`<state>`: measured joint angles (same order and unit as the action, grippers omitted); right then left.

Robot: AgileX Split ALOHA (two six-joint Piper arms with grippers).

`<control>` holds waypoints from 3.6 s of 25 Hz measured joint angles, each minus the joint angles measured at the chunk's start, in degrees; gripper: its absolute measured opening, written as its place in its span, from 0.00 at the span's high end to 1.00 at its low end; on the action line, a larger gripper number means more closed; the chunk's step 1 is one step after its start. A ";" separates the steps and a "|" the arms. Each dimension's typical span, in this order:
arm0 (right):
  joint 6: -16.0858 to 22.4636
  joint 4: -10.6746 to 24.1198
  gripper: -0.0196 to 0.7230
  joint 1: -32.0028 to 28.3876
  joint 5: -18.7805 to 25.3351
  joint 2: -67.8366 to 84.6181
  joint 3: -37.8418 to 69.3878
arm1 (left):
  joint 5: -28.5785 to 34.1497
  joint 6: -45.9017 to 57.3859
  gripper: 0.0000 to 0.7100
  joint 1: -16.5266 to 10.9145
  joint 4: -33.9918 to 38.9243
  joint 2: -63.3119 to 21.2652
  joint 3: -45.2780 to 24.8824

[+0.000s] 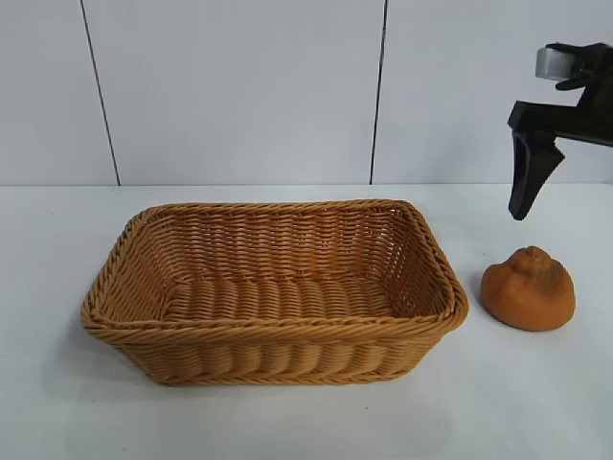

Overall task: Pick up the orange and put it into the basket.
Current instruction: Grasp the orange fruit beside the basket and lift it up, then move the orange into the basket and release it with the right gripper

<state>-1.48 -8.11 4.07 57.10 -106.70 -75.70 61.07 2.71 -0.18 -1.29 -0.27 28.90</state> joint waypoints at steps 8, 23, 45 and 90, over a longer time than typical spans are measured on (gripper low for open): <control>1.48 -2.09 0.06 0.00 -10.02 -8.48 -0.07 | 0.00 0.00 0.02 0.00 0.00 0.00 0.00; 2.46 -2.03 0.89 -0.17 -10.79 -12.30 -0.10 | 0.00 0.00 0.02 0.00 0.00 0.00 0.00; 2.46 -3.69 0.89 7.09 -5.06 10.35 -0.10 | 0.00 0.00 0.02 0.00 0.00 0.00 0.00; 9.84 -7.88 0.09 36.00 -23.66 -8.86 -2.63 | -0.12 0.00 0.02 0.00 0.06 0.00 0.00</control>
<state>8.36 -15.99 40.06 33.44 -115.56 -78.33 60.95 2.71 -0.18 -1.23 -0.27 28.90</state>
